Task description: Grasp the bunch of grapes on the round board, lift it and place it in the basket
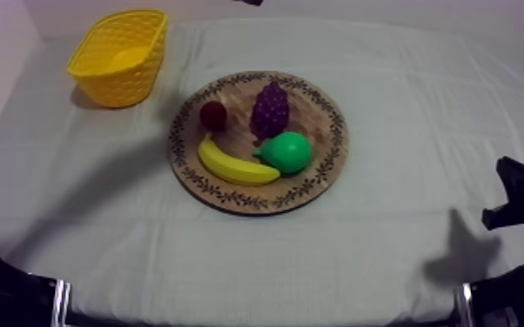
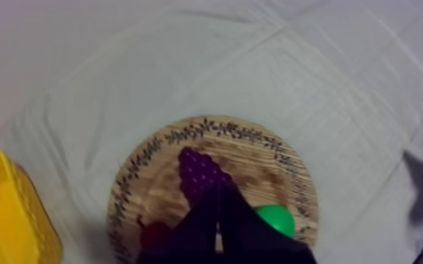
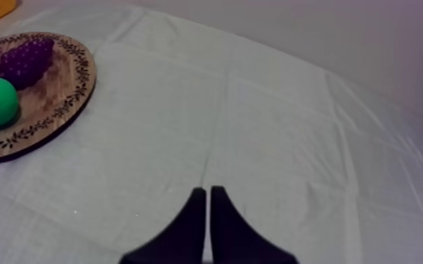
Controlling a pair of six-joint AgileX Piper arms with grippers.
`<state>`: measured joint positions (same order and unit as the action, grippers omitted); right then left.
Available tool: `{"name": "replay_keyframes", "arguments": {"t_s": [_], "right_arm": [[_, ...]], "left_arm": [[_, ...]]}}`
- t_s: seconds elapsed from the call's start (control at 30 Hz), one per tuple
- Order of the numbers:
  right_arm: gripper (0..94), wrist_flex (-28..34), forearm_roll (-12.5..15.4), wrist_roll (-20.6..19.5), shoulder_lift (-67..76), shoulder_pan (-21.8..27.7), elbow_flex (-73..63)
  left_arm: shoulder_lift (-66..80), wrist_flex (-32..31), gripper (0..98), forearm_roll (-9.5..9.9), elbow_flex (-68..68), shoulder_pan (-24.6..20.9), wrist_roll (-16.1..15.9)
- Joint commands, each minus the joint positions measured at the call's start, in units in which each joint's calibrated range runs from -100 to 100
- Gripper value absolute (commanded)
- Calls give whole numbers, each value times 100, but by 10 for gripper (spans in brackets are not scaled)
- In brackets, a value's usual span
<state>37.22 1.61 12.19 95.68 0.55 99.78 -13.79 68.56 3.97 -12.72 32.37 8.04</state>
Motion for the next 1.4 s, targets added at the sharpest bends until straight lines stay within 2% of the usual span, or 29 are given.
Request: {"name": "replay_keyframes", "arguments": {"t_s": [0.0, 0.13, 0.2, 0.3, 0.5, 0.67, 0.93, 1.03, 1.13, 1.17, 1.3, 1.37], "right_arm": [[5, -4, 2, -1, 0, -1, -1], [5, -4, 2, -1, 0, -1, -1], [5, -4, 2, -1, 0, -1, -1], [5, -4, 2, -1, 0, -1, -1], [5, -4, 2, -1, 0, -1, -1], [5, -4, 2, -1, 0, -1, -1], [5, -4, 2, -1, 0, -1, -1], [5, -4, 2, -1, 0, -1, -1], [5, -4, 2, -1, 0, -1, -1], [5, -4, 2, -1, 0, -1, -1], [5, -4, 2, -1, 0, -1, -1], [5, -4, 2, -1, 0, -1, -1]], "left_arm": [[-19, 181, 0, 16, -29, 3, 484], [-92, 629, 0, 84, -123, 17, 932], [-139, 809, 0, 5, -221, -22, 1178], [-210, 1059, 0, -125, -337, -77, 1349], [-350, 1785, 0, -194, -589, -153, 1817], [-404, 1973, 2, -219, -743, -147, 1921], [-380, 1953, 35, -215, -820, -107, 1832], [-316, 1712, 131, -238, -698, -92, 1633], [-257, 1461, 278, -342, -481, -125, 1458], [-240, 1393, 340, -390, -390, -152, 1414], [-183, 1263, 726, -506, -14, -267, 1522], [-166, 1207, 842, -526, 135, -307, 1581]]}}
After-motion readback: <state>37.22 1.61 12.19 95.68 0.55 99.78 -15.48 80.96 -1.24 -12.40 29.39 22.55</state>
